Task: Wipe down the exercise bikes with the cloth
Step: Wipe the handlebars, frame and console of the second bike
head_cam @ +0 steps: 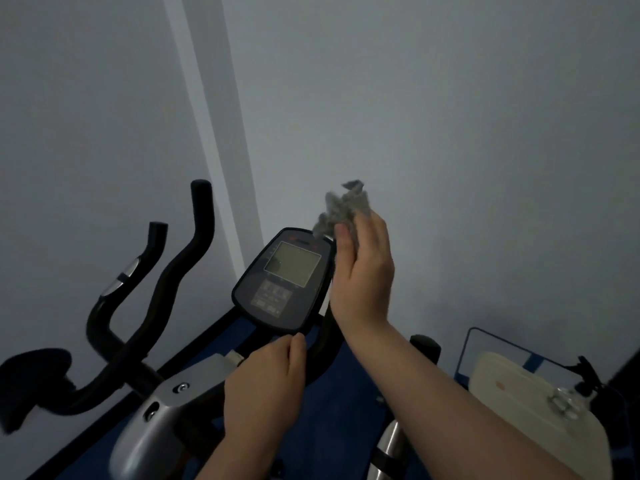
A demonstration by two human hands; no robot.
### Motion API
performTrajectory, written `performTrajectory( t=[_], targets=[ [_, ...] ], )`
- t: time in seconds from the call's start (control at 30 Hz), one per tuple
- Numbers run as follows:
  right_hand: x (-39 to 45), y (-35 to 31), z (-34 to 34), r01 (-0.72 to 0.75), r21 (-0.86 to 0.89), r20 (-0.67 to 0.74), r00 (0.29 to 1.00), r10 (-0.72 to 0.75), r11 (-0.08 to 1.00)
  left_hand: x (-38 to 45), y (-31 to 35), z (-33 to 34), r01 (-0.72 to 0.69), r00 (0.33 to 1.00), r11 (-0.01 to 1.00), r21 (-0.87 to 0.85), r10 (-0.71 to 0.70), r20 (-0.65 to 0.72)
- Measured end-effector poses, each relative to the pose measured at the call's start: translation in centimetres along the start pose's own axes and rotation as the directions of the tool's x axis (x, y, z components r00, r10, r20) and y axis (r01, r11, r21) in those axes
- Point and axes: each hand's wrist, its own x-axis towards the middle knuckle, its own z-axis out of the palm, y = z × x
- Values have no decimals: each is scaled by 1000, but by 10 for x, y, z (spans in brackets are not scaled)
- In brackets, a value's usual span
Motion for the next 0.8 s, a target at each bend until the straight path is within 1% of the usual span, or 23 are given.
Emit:
performTrajectory(
  t=[0.03,0.1,0.17,0.2,0.23,0.3,0.33,0.37,0.4,0.43,0.47,0.5,0.53,0.57,0.6,0.63,0.67,0.7,0.73,0.8],
  targets=[
    [0,4,-5,127,-65,92,988,-121,990,1,-1,0,-7,1000,1000,-1,7,10],
    [10,7,-9,360,-217,279,914,-296,907,2,-3,1,-3,1000,998,-57,4,21],
    [22,6,-7,536,-332,431,818,-381,776,3,-4,2,2,1000,997,-79,-1,12],
    [31,6,-9,615,-355,516,757,-401,704,3,-4,2,2,1000,997,-80,-1,11],
    [43,5,-12,692,-351,610,680,-407,631,2,-5,3,-3,1000,996,-88,4,14],
    [67,4,-21,820,-281,756,509,-411,498,-1,-5,3,-5,1000,997,-82,7,25],
    [72,4,-23,882,-228,801,411,-435,413,-1,-4,3,-14,1000,998,-67,16,25],
    [69,4,-22,939,-154,834,290,-470,307,-2,-3,3,-14,1000,998,-56,15,20],
    [62,6,-18,982,-41,859,128,-496,183,-1,-3,2,4,1000,998,-61,-3,13],
    [52,9,-15,992,88,867,-32,-498,90,0,-4,3,14,1000,997,-70,-13,4],
    [47,13,-13,979,195,853,-141,-502,58,0,-5,3,20,1000,997,-76,-19,7],
    [51,15,-14,962,267,846,-201,-494,65,0,-5,3,21,1000,997,-78,-20,15],
    [61,18,-17,952,302,827,-231,-513,59,-1,-5,3,36,999,996,-84,-35,20],
    [70,19,-20,957,288,806,-214,-552,48,-1,-5,2,55,998,994,-96,-53,22],
    [73,20,-21,970,238,782,-157,-603,55,-1,-5,2,66,998,992,-105,-64,24],
    [68,21,-21,984,155,764,-62,-642,88,0,-6,2,73,997,992,-98,-70,29],
    [56,23,-19,987,88,769,17,-639,132,0,-6,2,58,998,996,-69,-56,31],
    [39,27,-17,982,73,795,48,-604,174,-1,-6,3,26,999,999,-25,-25,32],
    [24,29,-16,974,96,824,37,-566,204,-2,-7,3,0,1000,1000,-7,0,25],
    [25,27,-13,965,191,862,-78,-500,180,-2,-7,3,-8,999,1000,-28,9,49]
  ],
)
